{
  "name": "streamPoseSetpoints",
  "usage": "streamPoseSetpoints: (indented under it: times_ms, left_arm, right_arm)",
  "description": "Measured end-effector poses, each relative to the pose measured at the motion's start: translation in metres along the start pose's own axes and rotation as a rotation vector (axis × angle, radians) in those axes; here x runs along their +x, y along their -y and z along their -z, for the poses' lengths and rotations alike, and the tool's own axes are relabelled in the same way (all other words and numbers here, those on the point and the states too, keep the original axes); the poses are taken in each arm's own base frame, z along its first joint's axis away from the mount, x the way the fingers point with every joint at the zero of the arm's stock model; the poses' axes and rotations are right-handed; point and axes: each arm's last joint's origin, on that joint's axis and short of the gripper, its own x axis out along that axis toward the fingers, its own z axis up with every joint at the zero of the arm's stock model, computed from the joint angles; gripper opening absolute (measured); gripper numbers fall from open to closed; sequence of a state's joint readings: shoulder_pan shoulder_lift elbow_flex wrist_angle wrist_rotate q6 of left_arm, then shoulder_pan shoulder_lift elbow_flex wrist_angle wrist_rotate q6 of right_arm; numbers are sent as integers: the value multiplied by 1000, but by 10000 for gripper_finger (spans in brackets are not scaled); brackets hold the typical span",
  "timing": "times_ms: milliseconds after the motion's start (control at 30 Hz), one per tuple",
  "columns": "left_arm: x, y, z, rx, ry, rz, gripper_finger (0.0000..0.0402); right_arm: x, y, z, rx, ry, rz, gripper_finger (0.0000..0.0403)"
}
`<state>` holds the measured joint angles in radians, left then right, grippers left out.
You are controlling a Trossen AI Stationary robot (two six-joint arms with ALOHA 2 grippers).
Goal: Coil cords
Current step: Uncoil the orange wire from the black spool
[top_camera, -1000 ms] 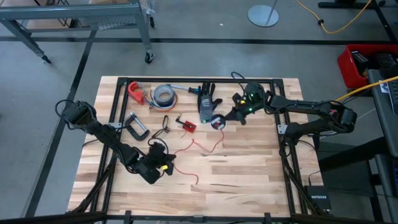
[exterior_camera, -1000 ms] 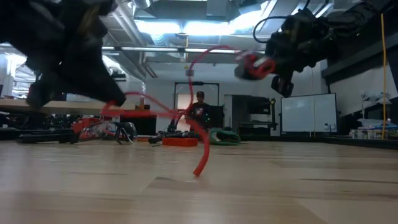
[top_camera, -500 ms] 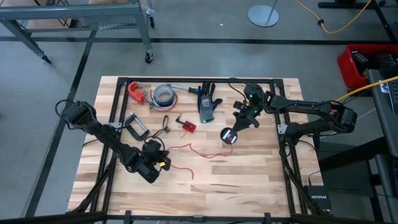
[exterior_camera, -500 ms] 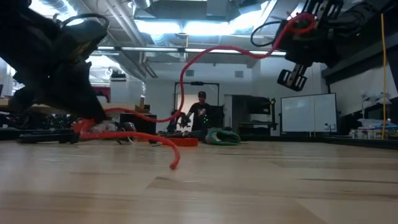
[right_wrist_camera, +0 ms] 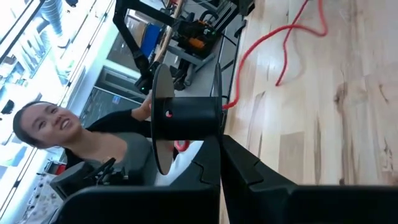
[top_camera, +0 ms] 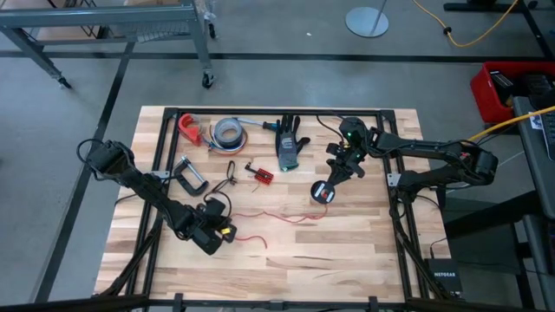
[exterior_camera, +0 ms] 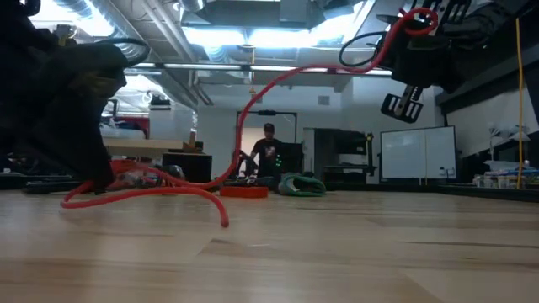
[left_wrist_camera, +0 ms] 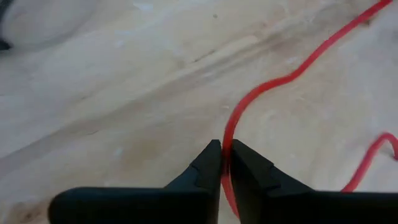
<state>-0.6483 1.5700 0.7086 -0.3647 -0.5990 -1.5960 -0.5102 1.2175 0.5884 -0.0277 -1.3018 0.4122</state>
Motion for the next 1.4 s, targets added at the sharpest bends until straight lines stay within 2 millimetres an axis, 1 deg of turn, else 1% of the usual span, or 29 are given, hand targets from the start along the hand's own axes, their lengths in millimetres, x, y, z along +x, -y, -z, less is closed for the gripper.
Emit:
streamPoseSetpoints:
  times_ms: [133,333,500,567,733,833,933,1033,1200,1400]
  left_arm:
    - [0,1,0,39,-5,12,62]
    - [0,1,0,34,-12,7,114]
    - [0,2,0,-20,-19,15,132]
    - [0,3,2,-38,-64,27,132]
    - [-1,8,7,-8,-270,71,123]
    - [-2,9,9,5,-324,88,116]
    - [-2,11,9,30,-330,115,110]
    - [-2,18,7,44,-328,183,103]
    - [-4,36,0,65,-267,371,86]
    - [-8,55,-12,131,-162,591,70]
  right_arm:
    - [0,0,0,0,0,0,0]
    - [0,0,1,10,-3,1,0]
    - [0,2,6,31,-21,8,0]
    - [0,3,9,42,-31,12,0]
    - [0,5,14,51,-48,18,0]
    - [0,5,15,41,-53,19,0]
    - [0,5,15,17,-53,18,0]
    - [0,5,15,-6,-52,23,0]
    - [0,5,15,-46,-50,36,0]
    - [0,7,15,-63,-44,71,0]
